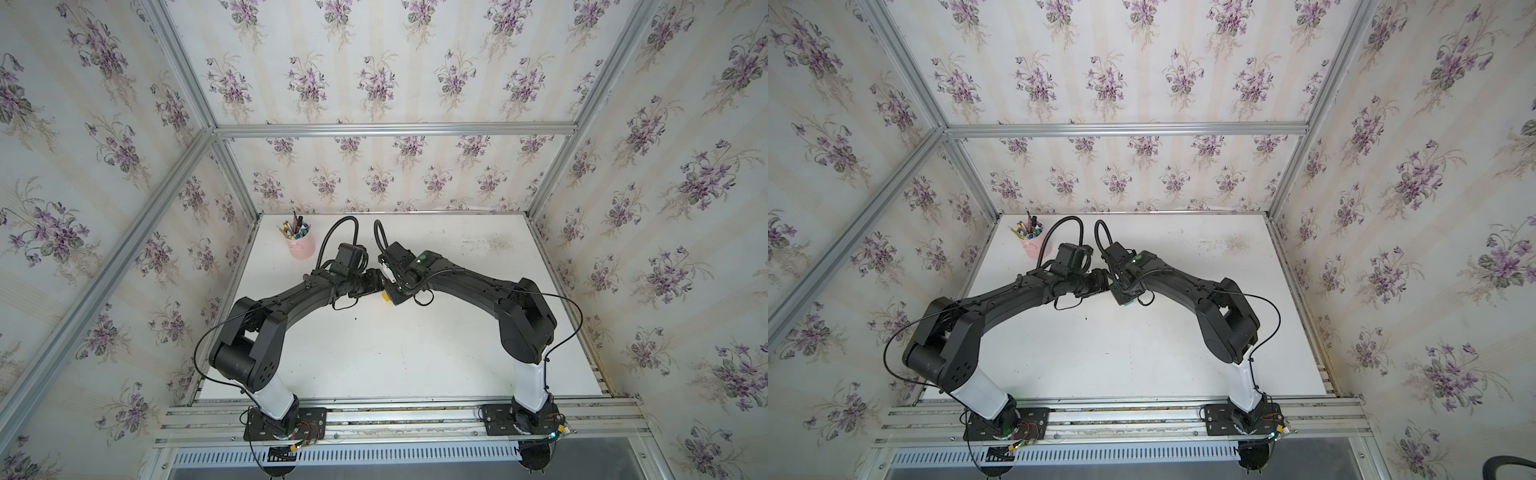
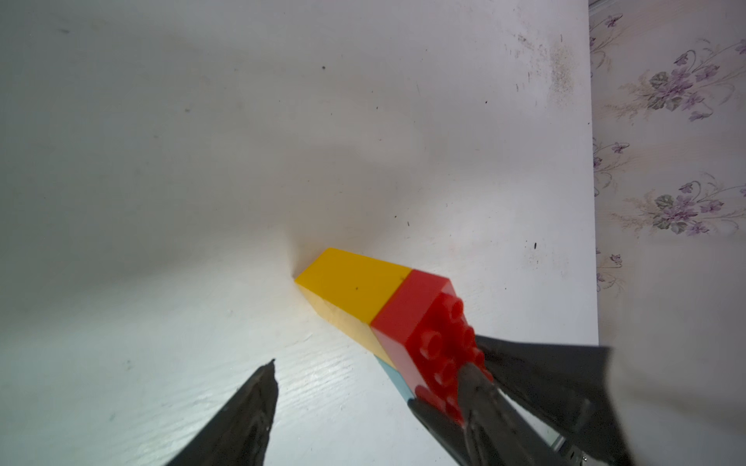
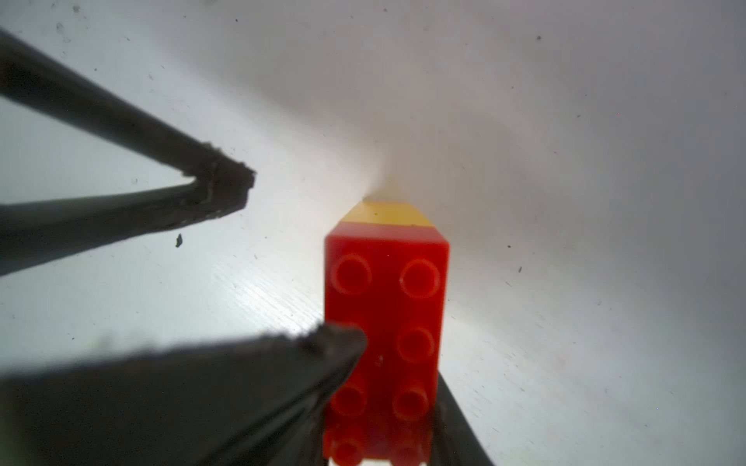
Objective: Assemble the letter r with lego
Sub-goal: Assemble the lego brick with the lego brick, then place the lego brick at the center of the board.
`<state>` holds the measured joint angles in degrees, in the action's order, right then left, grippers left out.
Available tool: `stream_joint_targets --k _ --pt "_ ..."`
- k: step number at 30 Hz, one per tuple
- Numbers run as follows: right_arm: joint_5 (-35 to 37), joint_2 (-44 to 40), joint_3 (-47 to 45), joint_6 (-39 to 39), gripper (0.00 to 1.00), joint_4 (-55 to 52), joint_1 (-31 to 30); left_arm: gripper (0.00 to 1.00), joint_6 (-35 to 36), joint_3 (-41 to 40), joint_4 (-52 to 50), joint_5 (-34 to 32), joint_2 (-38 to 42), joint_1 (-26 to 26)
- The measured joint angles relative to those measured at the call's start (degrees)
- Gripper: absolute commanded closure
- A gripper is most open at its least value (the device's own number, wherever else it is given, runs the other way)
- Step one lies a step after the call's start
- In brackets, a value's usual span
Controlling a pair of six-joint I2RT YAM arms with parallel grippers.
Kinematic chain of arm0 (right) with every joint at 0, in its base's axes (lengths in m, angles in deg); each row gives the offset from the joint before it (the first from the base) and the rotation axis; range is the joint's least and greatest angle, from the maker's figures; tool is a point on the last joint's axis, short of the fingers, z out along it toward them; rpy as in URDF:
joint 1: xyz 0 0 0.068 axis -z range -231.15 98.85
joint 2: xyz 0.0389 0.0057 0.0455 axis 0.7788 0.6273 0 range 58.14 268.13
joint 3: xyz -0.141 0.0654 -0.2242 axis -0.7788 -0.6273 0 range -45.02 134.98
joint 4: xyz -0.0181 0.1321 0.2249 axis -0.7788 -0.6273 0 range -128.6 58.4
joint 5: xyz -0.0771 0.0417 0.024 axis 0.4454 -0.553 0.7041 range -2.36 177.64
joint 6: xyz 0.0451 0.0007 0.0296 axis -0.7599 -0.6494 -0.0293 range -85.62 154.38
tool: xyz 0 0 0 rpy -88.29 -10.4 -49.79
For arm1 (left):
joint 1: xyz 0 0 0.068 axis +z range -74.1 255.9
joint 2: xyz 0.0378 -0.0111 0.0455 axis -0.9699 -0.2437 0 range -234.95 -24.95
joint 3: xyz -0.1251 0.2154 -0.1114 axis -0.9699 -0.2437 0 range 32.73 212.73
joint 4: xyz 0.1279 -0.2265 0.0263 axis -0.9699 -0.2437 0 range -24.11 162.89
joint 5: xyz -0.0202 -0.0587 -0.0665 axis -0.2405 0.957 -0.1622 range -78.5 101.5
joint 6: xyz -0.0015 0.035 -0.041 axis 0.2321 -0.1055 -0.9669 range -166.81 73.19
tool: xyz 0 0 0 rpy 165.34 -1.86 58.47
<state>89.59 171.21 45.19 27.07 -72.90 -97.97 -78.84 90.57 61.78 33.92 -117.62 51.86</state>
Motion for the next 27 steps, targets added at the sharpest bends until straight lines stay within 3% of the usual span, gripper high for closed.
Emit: stream_joint_targets --k 10,17,27 --pt "-0.5 -0.7 -0.6 0.0 0.72 0.9 0.3 0.13 -0.5 -1.9 -1.7 -3.0 7.4 0.1" --pt "-3.5 -6.3 -4.3 -0.2 0.71 3.9 3.6 0.12 -0.5 -2.6 -4.0 -4.5 9.0 0.2" --pt "-22.5 -12.6 -15.5 0.2 0.69 12.0 12.9 0.12 -0.6 -4.0 -6.7 -5.9 15.0 1.9"
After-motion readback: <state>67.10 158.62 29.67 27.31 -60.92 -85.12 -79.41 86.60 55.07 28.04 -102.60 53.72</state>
